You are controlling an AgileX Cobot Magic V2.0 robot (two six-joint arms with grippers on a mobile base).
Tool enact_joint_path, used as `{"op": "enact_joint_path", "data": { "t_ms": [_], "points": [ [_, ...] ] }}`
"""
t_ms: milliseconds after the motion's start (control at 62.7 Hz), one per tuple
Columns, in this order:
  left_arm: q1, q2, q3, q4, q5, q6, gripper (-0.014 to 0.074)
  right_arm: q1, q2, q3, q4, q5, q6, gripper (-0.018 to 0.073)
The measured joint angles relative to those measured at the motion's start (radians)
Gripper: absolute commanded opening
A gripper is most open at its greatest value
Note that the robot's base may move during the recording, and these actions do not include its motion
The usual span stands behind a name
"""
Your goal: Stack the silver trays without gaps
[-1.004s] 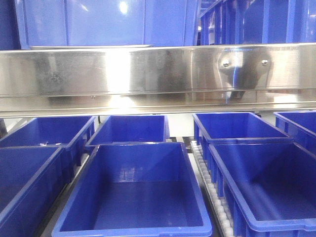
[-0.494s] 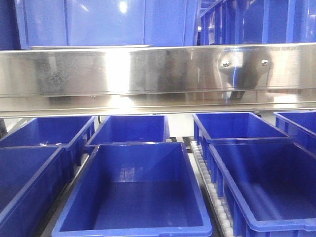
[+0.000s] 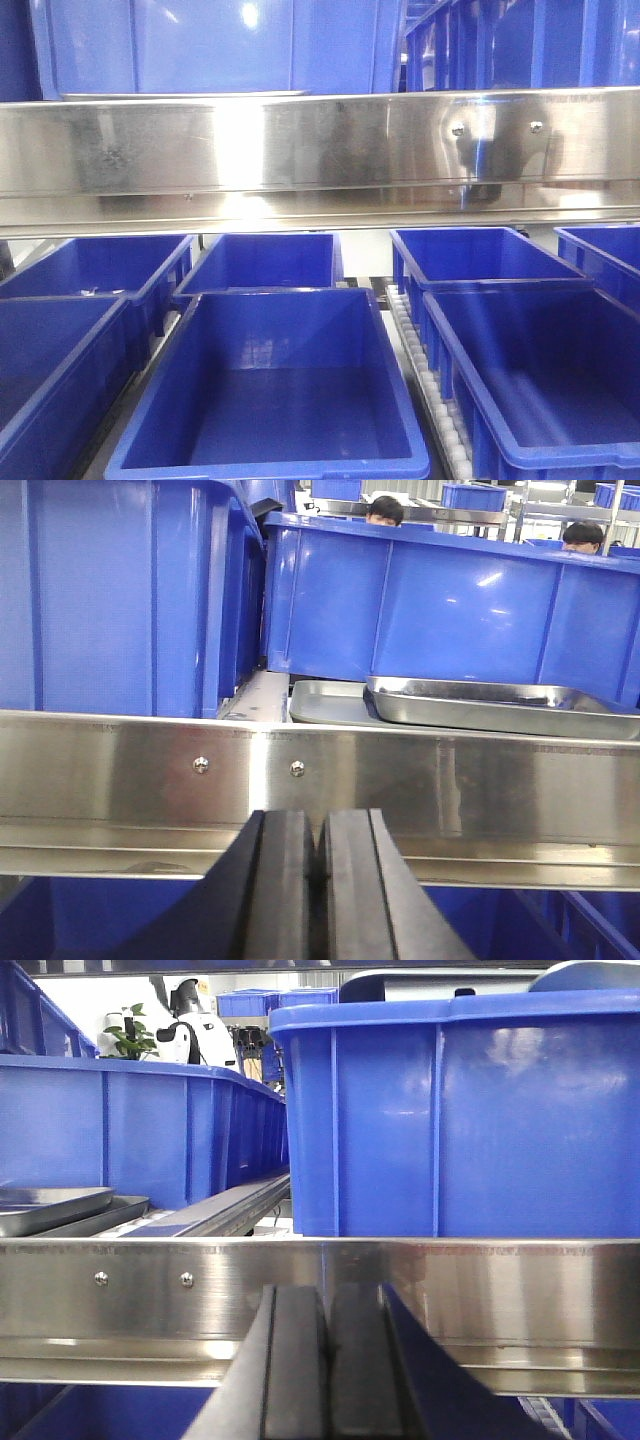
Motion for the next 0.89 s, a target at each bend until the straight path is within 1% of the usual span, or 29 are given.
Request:
{"op": "enact_joint_path", "data": {
  "t_ms": [893],
  "points": [
    [0.000,0.000,0.000,0.000,0.000,0.000,-0.0006,0.000,0.000,0.000,0.002,0.002,-0.002,-0.0071]
  ]
}}
